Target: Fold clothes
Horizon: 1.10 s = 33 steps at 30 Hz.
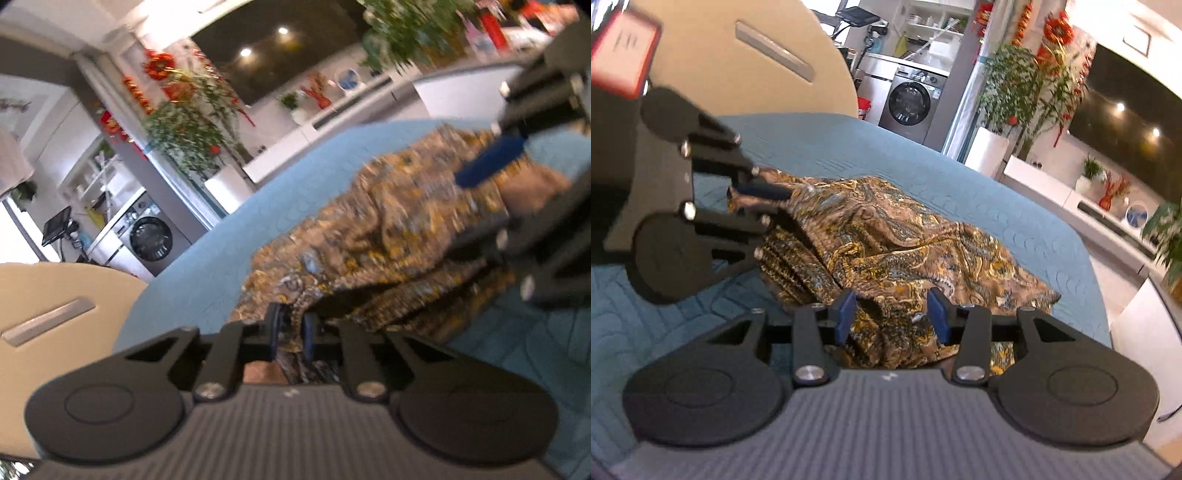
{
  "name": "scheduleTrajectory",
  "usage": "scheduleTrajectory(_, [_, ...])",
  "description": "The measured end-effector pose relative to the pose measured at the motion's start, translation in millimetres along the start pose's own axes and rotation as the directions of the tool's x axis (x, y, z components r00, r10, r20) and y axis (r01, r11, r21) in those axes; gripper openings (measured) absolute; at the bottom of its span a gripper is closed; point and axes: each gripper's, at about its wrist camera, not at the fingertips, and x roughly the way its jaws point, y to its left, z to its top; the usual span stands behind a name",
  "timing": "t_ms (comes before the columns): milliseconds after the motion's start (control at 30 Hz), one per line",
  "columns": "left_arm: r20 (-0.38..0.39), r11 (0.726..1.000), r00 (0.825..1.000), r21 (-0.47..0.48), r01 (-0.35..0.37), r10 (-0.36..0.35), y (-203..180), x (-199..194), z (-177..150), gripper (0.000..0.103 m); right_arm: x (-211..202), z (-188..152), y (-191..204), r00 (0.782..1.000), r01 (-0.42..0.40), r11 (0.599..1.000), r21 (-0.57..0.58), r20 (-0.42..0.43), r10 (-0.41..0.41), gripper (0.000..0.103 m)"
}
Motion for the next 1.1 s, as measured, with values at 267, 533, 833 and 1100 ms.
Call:
scheduleTrajectory(267, [0.007, 0.999, 1.000, -0.032, -0.012, 0.013, 7, -9, 3, 0.018, 4, -4, -3, 0.998, 0.048, 0.999, -0.020, -0.029, -0.049, 0.037])
scheduleTrajectory(533, [-0.121, 0.993, 0.986, -0.023, 0.112, -0.114, 8, -2, -8, 0.027, -16, -15, 6, 0.995, -0.023, 0.998, -0.055, -0.099, 0.018, 0.013])
scheduleTrajectory(833, [-0.143, 0.945, 0.969, 0.230, 0.231, -0.202, 28, -24, -9, 0.101, -39, -1, -31, 0.953, -0.258, 0.958, 0.122, -0.130, 0.274, 0.065])
scheduleTrajectory(1100, [-0.101, 0.976, 0.973, -0.081, 0.202, -0.209, 88, -9, 16, 0.100, -31, 17, -94, 0.963, -0.242, 0.964, 0.105, 0.151, 0.225, 0.065])
